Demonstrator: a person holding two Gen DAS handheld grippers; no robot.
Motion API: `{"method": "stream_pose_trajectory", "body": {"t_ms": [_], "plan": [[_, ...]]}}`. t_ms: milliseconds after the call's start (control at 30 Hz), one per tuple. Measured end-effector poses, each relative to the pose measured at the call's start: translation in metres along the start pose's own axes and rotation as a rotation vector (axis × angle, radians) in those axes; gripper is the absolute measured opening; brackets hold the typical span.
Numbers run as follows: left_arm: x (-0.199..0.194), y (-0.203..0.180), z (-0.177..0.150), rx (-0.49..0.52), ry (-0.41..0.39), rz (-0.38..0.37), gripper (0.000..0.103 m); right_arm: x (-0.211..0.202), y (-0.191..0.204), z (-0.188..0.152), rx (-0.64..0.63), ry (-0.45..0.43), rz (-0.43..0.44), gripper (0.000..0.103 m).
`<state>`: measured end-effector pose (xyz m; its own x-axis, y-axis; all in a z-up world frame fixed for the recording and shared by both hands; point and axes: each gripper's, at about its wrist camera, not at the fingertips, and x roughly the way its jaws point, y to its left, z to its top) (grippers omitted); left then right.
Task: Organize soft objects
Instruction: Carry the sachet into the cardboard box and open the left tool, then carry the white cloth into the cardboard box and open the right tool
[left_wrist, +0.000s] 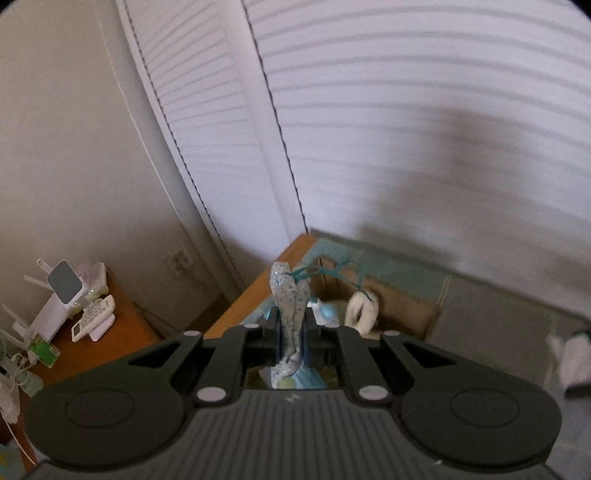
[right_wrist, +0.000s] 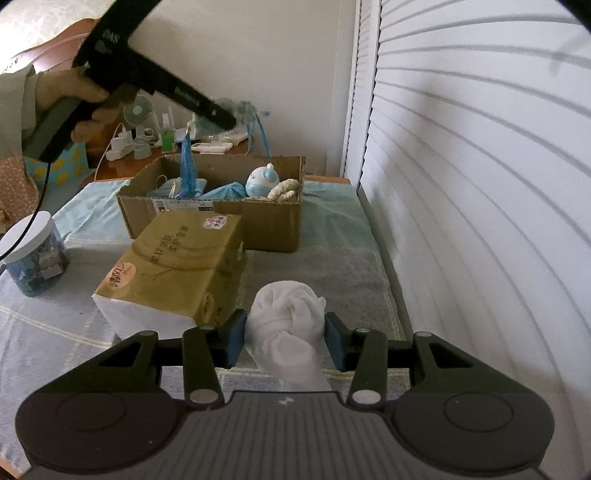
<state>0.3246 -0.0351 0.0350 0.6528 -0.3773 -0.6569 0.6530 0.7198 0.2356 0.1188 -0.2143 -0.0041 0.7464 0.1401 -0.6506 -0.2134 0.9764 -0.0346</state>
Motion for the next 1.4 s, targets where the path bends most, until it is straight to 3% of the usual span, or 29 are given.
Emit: {"method": "stream_pose_trajectory", "body": {"t_ms": [133, 200, 367, 500, 600, 800, 1133, 1400], "plan": [[0.004, 0.002, -0.014, 0.015, 0.043, -0.001, 0.010, 0.003, -0.001, 0.000, 0.004, 0.004, 0.003, 0.050], [0.005, 0.005, -0.021, 0.010, 0.061, 0.021, 0.019, 0.004, -0.001, 0.000, 0.006, 0.004, 0.005, 0.050], [0.002, 0.015, -0.032, -0.031, 0.103, 0.019, 0.022, 0.002, 0.000, 0.000, 0.005, 0.001, 0.009, 0.050], [-0.009, 0.015, -0.038, -0.056, 0.086, 0.068, 0.068, -0.001, 0.000, 0.001, 0.003, -0.006, 0.012, 0.050], [-0.021, 0.014, -0.041, -0.080, 0.077, 0.088, 0.072, -0.004, 0.002, 0.002, -0.004, -0.012, 0.015, 0.050], [-0.061, -0.001, -0.048, -0.146, 0.046, 0.105, 0.092, -0.008, 0.007, 0.007, -0.016, -0.018, 0.022, 0.050], [-0.145, -0.060, -0.070, -0.247, 0.021, 0.150, 0.100, -0.011, 0.010, 0.026, -0.026, -0.051, 0.035, 0.050], [-0.185, -0.087, -0.092, -0.343, -0.003, 0.195, 0.100, 0.000, 0.021, 0.064, -0.065, -0.086, 0.074, 0.050]]}}
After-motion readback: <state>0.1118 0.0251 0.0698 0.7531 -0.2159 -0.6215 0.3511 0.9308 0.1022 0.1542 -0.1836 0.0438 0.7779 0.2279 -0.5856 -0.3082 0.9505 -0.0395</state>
